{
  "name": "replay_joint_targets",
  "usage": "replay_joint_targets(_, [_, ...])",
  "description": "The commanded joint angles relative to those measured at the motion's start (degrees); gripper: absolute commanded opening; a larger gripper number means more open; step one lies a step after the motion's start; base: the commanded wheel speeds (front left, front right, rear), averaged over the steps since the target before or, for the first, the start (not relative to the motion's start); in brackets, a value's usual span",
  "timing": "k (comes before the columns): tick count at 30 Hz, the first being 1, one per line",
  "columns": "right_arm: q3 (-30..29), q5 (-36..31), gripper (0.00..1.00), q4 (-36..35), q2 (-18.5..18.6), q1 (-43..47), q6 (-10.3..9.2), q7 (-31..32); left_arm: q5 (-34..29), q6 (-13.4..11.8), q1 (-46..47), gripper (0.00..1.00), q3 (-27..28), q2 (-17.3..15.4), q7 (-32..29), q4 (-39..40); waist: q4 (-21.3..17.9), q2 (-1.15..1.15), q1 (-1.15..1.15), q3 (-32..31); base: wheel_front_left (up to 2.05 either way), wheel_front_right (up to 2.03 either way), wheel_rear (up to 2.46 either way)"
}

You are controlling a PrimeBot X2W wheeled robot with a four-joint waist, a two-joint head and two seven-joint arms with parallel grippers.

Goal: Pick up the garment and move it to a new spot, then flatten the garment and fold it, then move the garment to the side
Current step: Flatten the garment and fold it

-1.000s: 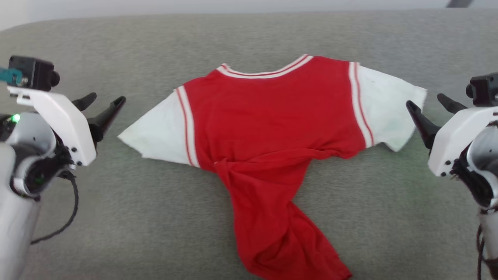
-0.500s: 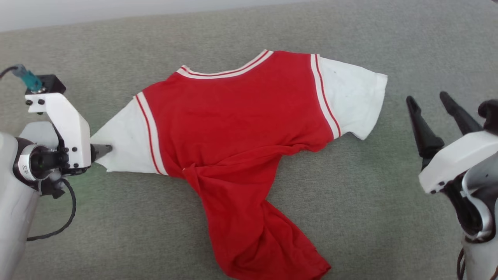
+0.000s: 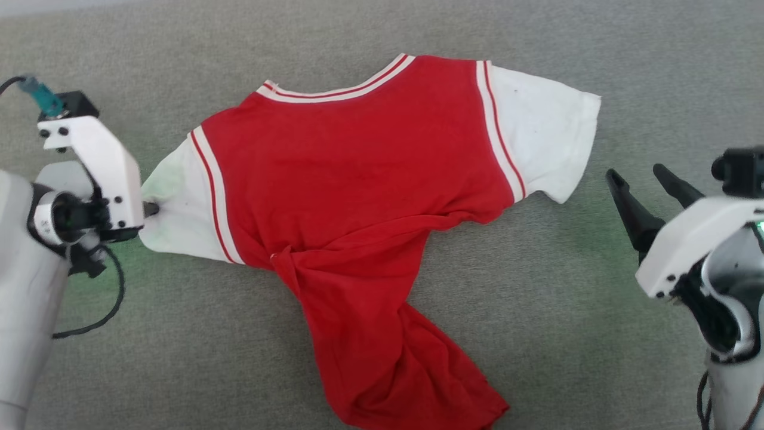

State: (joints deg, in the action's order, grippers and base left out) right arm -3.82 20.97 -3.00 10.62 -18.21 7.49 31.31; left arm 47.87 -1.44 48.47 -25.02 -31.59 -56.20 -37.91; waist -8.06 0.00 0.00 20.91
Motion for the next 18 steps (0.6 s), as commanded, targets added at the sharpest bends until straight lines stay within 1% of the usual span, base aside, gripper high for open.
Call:
replay_joint_targets(1, [0.3, 0.6, 1.0, 1.2, 0.4, -1.9, 0.0, 1.5, -0.2, 0.7, -1.4, 0.0, -1.6, 2.7, -0.4, -1.8, 0.6, 0.0, 0.0, 0.7, 0.0, 0.0, 0.0])
replay_joint_targets(6, [0.3, 1.5, 1.0, 7.7, 3.1, -8.2, 0.0, 6.8, -0.7, 2.2, 1.8, 0.0, -2.5, 5.2, 1.1, -3.3, 2.7, 0.0, 0.0, 2.6, 0.0, 0.0, 0.0])
replay_joint_targets(14, [0.8, 2.4, 1.0, 21.4, 6.9, -20.6, 0.0, 14.0, -1.2, 4.4, 5.9, 0.0, -3.8, 8.7, 3.9, -6.2, 6.8, 0.0, 0.0, 5.5, 0.0, 0.0, 0.0])
replay_joint_targets(18, [1.1, 1.9, 1.0, 28.1, 7.4, -25.8, 0.0, 18.7, -1.1, 5.2, 7.3, 0.0, -4.2, 9.9, 5.1, -7.7, 8.5, 0.0, 0.0, 6.5, 0.0, 0.0, 0.0])
